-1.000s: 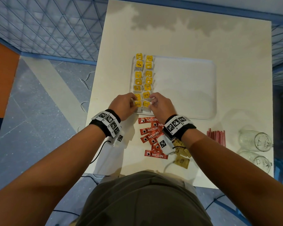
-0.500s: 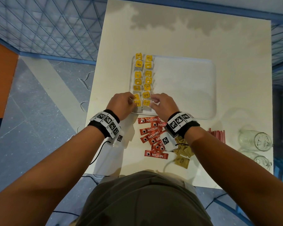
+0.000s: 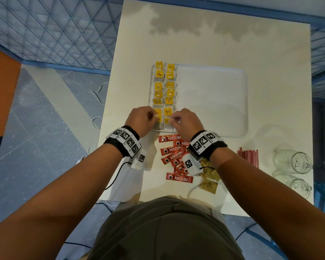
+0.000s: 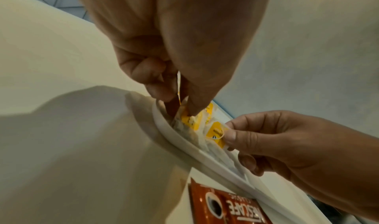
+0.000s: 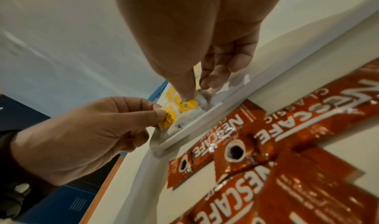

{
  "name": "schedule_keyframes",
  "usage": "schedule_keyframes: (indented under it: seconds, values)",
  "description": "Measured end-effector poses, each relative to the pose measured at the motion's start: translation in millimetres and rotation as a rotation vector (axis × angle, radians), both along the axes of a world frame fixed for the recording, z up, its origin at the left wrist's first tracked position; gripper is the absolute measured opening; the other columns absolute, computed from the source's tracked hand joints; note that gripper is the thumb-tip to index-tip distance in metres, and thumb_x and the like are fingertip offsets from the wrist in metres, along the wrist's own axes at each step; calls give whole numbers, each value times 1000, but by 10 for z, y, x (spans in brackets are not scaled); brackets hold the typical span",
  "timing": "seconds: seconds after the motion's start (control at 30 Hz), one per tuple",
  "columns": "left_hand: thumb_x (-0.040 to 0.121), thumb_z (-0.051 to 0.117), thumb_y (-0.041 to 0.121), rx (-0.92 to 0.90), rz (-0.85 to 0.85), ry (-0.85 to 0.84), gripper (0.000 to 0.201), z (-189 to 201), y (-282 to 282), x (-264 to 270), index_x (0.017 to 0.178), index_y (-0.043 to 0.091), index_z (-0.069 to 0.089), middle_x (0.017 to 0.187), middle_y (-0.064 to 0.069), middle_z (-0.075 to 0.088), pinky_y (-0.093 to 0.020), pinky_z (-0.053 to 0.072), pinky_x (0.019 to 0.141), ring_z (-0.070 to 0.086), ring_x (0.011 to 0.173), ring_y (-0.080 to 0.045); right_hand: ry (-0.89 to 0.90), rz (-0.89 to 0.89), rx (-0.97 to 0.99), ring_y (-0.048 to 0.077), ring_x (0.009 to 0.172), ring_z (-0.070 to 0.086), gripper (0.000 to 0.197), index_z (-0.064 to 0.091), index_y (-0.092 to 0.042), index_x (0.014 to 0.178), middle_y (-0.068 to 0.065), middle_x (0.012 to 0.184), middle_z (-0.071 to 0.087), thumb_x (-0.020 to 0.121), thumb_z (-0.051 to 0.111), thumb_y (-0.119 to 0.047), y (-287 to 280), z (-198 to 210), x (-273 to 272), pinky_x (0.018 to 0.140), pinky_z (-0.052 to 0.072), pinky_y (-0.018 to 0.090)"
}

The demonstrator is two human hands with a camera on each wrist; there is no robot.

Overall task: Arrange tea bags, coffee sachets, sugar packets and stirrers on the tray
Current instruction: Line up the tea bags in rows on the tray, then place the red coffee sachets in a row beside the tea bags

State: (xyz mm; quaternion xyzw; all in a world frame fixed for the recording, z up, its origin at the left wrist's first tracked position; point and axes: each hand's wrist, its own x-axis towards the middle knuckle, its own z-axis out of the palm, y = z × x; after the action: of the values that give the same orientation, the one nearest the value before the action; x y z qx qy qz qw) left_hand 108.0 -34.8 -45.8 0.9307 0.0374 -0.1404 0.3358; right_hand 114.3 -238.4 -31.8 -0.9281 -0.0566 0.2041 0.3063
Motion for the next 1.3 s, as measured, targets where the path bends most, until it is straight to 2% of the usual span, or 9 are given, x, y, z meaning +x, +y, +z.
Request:
schedule_keyframes:
  seconds: [0.23, 0.43, 0.53, 0.63, 0.87, 1.0, 1.13, 1.23, 1.3]
  values:
    - [90, 69, 29, -11, 19, 22, 7, 16, -20, 2, 91, 23, 70, 79, 10, 65, -21, 42, 72, 61, 76, -11, 44, 52, -52, 20, 96, 62, 18, 74, -24, 107, 2, 106, 60, 99, 61, -33, 24, -8, 85, 86, 51, 37]
    - [90, 69, 29, -34, 23, 20, 12, 64, -3, -15, 97, 20, 70, 87, 6, 70, -27, 51, 78, 65, 82, -13, 28, 15, -2, 8, 95, 54, 21, 66, -21, 115, -1, 113, 61, 98, 63, -33, -7, 47, 80, 81, 43, 27]
    - [90, 69, 28, -49, 35, -4, 18, 101, 41, -53, 105, 19, 69, 93, 7, 69, -26, 50, 82, 63, 88, -12, 13, 8, -2, 6, 93, 52, 23, 64, -22, 119, -4, 112, 59, 99, 62, -33, -68, 87, 35, 81, 42, 25]
    - [89, 68, 28, -43, 31, -39, 19, 159, 76, -131, 106, 20, 67, 92, 6, 65, -28, 49, 80, 60, 85, -14, 12, 6, -9, 8, 91, 54, 21, 64, -24, 118, -6, 107, 58, 99, 61, -32, -164, 138, -30, 82, 43, 26]
    - [87, 72, 32, -26, -190, 0, 17, 274, -80, -509, 101, 22, 69, 90, 9, 62, -27, 45, 72, 57, 80, -10, 42, 67, -41, 9, 86, 59, 18, 65, -30, 115, -12, 93, 62, 97, 63, -32, -413, 182, -332, 78, 45, 28]
    - [88, 71, 40, 8, -290, 99, 19, 231, -214, -680, 100, 25, 70, 90, 12, 62, -28, 48, 72, 60, 82, -10, 56, 78, -82, 13, 95, 63, 21, 71, -29, 113, -7, 105, 71, 99, 56, -31, -489, 147, -514, 87, 51, 34]
    - [86, 71, 38, 74, -379, 148, 21, 178, -320, -796, 102, 26, 66, 97, 9, 63, -30, 48, 75, 60, 88, -14, 120, 100, -152, 13, 95, 64, 27, 69, -32, 123, -4, 112, 73, 98, 60, -37, -532, 121, -634, 90, 53, 35]
    - [86, 71, 34, 101, -397, 153, 20, 154, -369, -845, 104, 26, 67, 100, 8, 63, -28, 44, 74, 61, 90, -15, 134, 104, -161, 19, 113, 64, 34, 67, -30, 130, -3, 127, 70, 97, 62, -36, -537, 118, -709, 101, 50, 39]
    - [87, 71, 33, 110, -402, 153, 19, 139, -391, -866, 105, 26, 68, 100, 8, 63, -28, 44, 73, 60, 90, -15, 141, 97, -179, 20, 117, 62, 37, 64, -30, 133, -3, 129, 68, 97, 63, -36, -533, 132, -739, 102, 49, 40]
